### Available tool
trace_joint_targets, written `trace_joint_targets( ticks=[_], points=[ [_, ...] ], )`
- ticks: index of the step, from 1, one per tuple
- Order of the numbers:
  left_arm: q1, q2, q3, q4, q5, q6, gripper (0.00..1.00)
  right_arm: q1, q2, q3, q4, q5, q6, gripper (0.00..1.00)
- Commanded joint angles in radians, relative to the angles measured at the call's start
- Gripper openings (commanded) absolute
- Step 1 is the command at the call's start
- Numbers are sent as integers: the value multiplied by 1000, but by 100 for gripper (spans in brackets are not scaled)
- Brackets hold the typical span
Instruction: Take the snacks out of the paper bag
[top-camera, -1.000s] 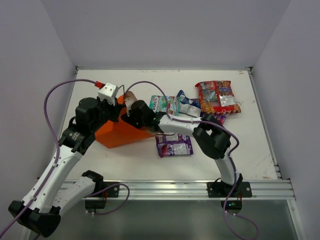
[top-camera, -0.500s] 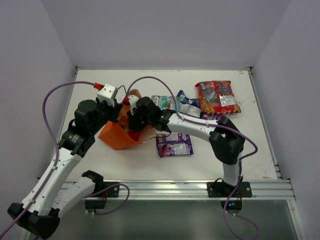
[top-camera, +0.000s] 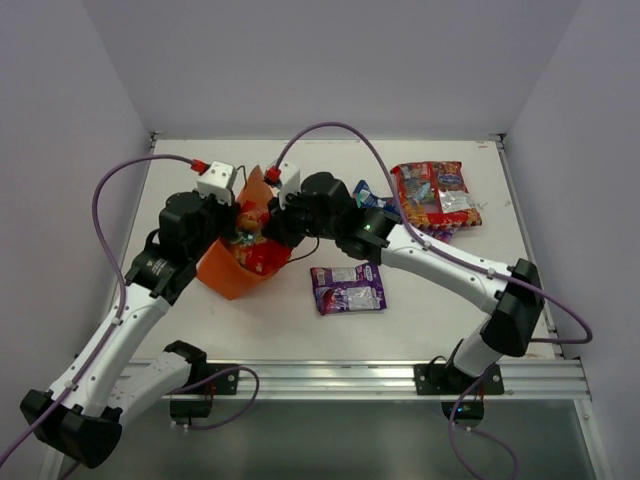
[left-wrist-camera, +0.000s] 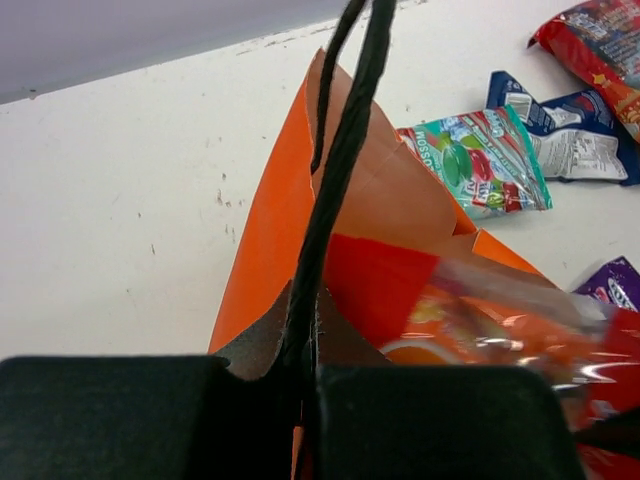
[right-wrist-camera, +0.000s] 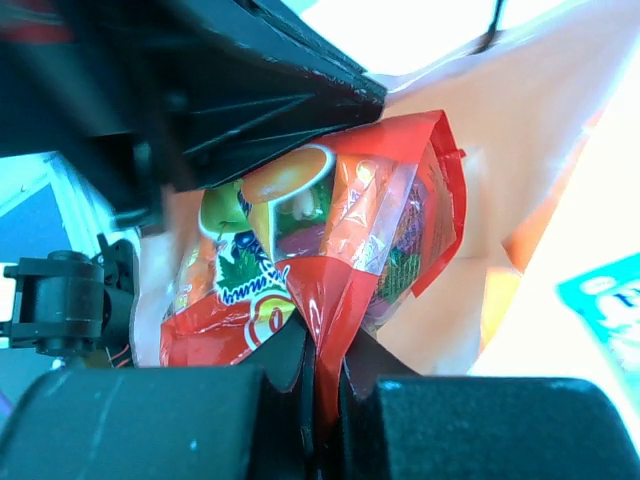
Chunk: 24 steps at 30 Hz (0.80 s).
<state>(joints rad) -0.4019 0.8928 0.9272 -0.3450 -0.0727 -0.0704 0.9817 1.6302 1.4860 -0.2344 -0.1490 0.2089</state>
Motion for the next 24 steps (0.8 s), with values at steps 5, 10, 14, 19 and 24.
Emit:
trace_joint_targets(
  ticks=[5,10,14,19,24],
  points=[
    [-5,40,53,-28,-114,-37,0,-12,-278,134,40,189,-91,0],
    [-3,72,71,-42,-154,-42,0,-41,-412,122,38,362,-98,0],
    [0,104,82,-48,-170,-55,0,-116,-521,34,20,482,-20,0],
    [24,138,127,-51,-157,-89,0,-309,-627,-162,-57,516,128,0],
    [81,178,180,-54,-106,-111,0,-461,-696,-467,-82,428,272,0]
  ],
)
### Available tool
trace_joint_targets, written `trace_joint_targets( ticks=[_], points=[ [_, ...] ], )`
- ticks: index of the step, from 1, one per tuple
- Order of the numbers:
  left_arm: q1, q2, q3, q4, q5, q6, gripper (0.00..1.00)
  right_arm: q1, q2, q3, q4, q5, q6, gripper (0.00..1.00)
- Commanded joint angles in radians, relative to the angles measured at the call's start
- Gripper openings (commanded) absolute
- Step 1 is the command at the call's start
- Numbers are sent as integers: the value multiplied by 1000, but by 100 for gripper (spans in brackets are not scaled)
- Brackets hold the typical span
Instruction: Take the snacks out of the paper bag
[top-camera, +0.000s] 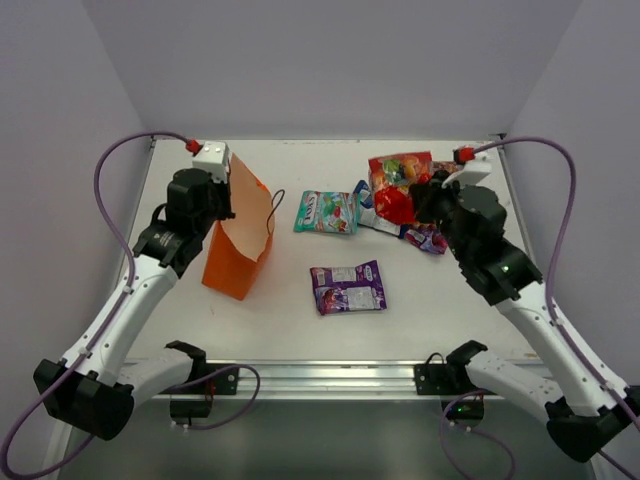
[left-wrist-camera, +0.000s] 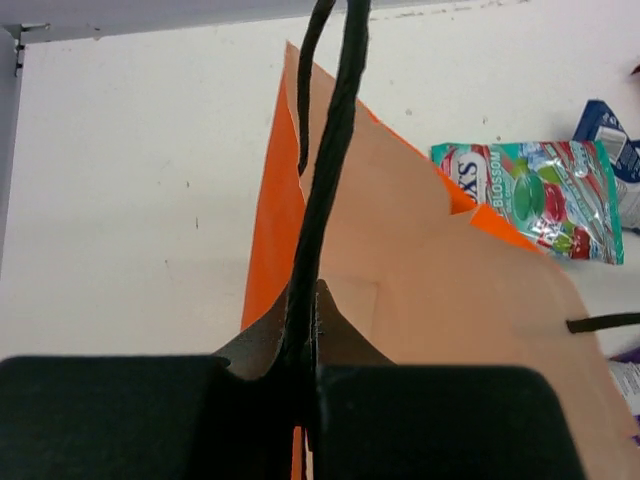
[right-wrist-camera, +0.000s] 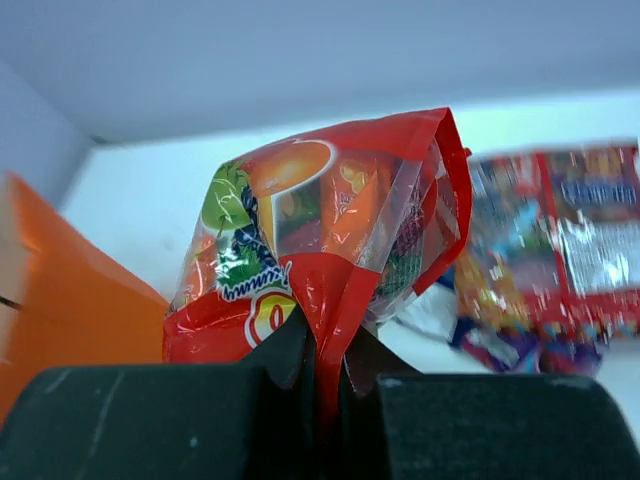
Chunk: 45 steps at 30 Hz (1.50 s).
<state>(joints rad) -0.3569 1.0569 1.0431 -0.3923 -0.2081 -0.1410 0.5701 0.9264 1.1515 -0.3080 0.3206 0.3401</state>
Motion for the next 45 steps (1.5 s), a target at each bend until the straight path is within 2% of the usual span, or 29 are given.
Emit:
trace_joint_targets(
  ticks=[1,5,8,9,10,12,13,14,16,20,25,30,37,40,41,43,44,45],
  points=[
    [64,21,77,-3,42,-45,0,-80,3,-177,19,-41,148,0],
    [121,40,86,23,108,-58,0,-136,47,-421,109,-35,204,0],
    [137,46,92,36,122,-58,0,-148,89,-516,113,-6,289,0],
    [139,48,94,40,119,-55,0,-151,92,-536,110,-6,325,4],
    [144,49,95,46,119,-54,0,-151,89,-549,89,-2,344,19],
    [151,60,95,50,121,-54,0,-151,68,-562,49,9,382,44],
    [154,69,95,56,122,-55,0,-153,58,-556,-12,21,395,69],
    [156,74,95,59,124,-57,0,-151,49,-537,-47,29,408,81],
    [164,80,94,75,128,-66,0,-151,8,-507,-144,32,415,97],
    [191,112,113,98,130,-72,0,-151,-128,-359,-272,-12,341,99],
    [237,178,136,174,162,-88,0,-151,-251,-262,-223,-34,176,99],
    [298,261,172,260,203,-112,0,-153,-264,-228,-227,-29,140,99],
    [331,316,176,303,203,-95,0,-151,-313,-299,-171,-77,166,99],
    [332,313,190,271,203,-75,34,-151,-313,-273,-169,-87,139,99],
    [332,307,196,261,203,-71,56,-151,-314,-262,-171,-87,116,99],
    [332,279,218,225,203,-63,72,-150,-314,-225,-171,-86,94,99],
    [332,267,227,211,203,-55,84,-151,-314,-211,-174,-87,73,99],
    [332,255,236,182,203,-52,89,-151,-313,-194,-181,-86,63,99]
  ],
)
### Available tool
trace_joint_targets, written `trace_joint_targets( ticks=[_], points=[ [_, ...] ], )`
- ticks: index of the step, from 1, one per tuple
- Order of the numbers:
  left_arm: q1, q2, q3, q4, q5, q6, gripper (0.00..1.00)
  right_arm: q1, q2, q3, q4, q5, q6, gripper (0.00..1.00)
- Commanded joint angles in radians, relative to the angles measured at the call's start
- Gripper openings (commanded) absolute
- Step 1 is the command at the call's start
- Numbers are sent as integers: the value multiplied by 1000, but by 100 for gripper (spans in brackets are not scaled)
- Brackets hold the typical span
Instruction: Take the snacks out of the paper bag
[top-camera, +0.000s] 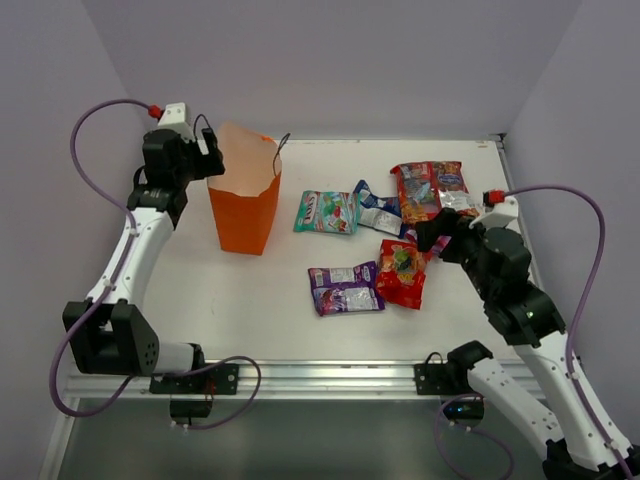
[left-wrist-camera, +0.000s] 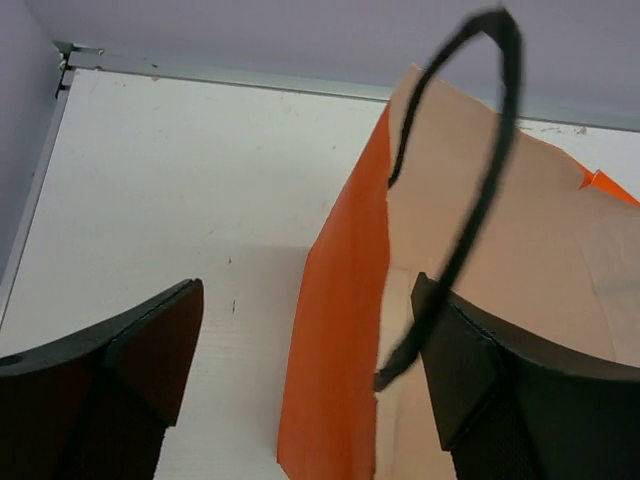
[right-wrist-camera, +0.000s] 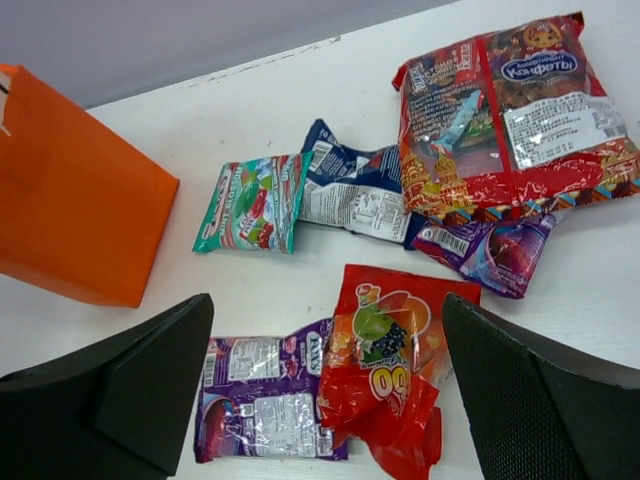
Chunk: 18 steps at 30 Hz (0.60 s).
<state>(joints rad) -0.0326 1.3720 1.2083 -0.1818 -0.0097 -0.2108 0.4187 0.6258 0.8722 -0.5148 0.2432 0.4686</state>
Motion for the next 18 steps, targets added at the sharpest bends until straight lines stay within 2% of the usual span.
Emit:
trace_joint_targets(
  ticks=[1,2,3,13,18],
  points=[
    [8,-91,88,-44,5,19,93,0,-12,118,21,-7,-76,99],
    [8,-109,99,-59,5,25,99,0,-12,137,16,-5,-99,99],
    [8,-125,109,-91,5,28,100,-1,-12,158,3,2,-110,99],
    [5,-422,224,-304,-4,82,100,0,-55,479,-93,149,-286,99],
    [-47,-527,258,-390,-32,123,100,-1,-139,540,-103,176,-372,99]
  ],
)
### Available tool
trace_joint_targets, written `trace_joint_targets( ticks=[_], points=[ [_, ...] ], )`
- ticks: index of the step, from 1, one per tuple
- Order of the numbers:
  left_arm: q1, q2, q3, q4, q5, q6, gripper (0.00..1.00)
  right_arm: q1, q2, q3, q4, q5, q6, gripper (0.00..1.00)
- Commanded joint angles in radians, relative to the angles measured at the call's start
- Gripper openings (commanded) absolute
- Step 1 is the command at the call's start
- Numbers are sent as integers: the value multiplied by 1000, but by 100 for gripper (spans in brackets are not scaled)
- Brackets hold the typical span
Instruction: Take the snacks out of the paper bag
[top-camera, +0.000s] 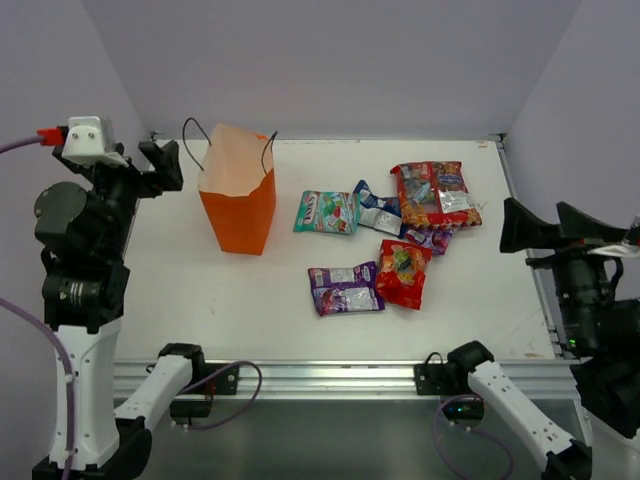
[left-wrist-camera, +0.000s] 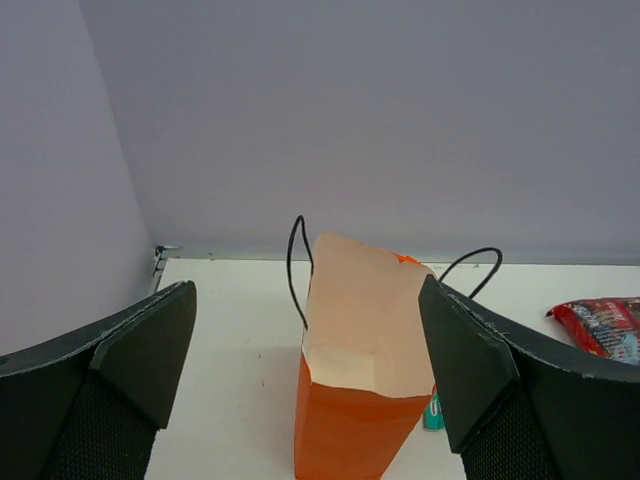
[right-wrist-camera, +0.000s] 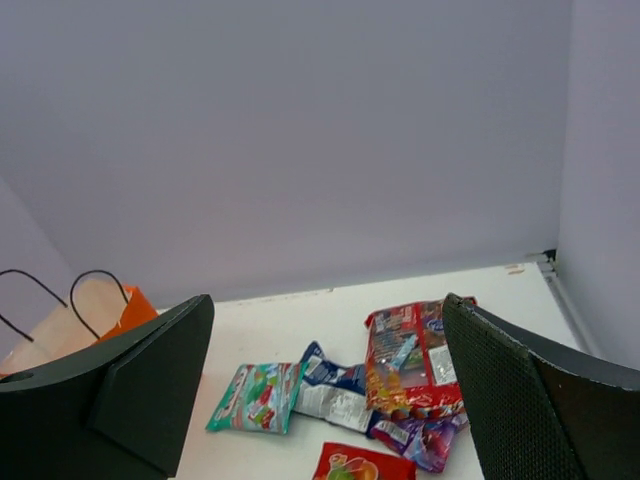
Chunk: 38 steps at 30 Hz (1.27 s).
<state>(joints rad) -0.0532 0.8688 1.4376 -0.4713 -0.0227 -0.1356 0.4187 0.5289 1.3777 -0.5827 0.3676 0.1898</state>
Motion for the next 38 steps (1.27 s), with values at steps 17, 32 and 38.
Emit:
trace_joint_targets(
  ticks=[17,32,38],
  points=[
    [-158,-306,-45,-105,-230,64,100,-1,-248,-16,-11,79,-217,99],
    [-165,-286,-101,-86,-191,42,100,0,-268,-20,-16,68,-216,99],
    [-166,-266,-124,-64,-154,37,100,-1,-268,-40,-5,57,-211,99]
  ],
)
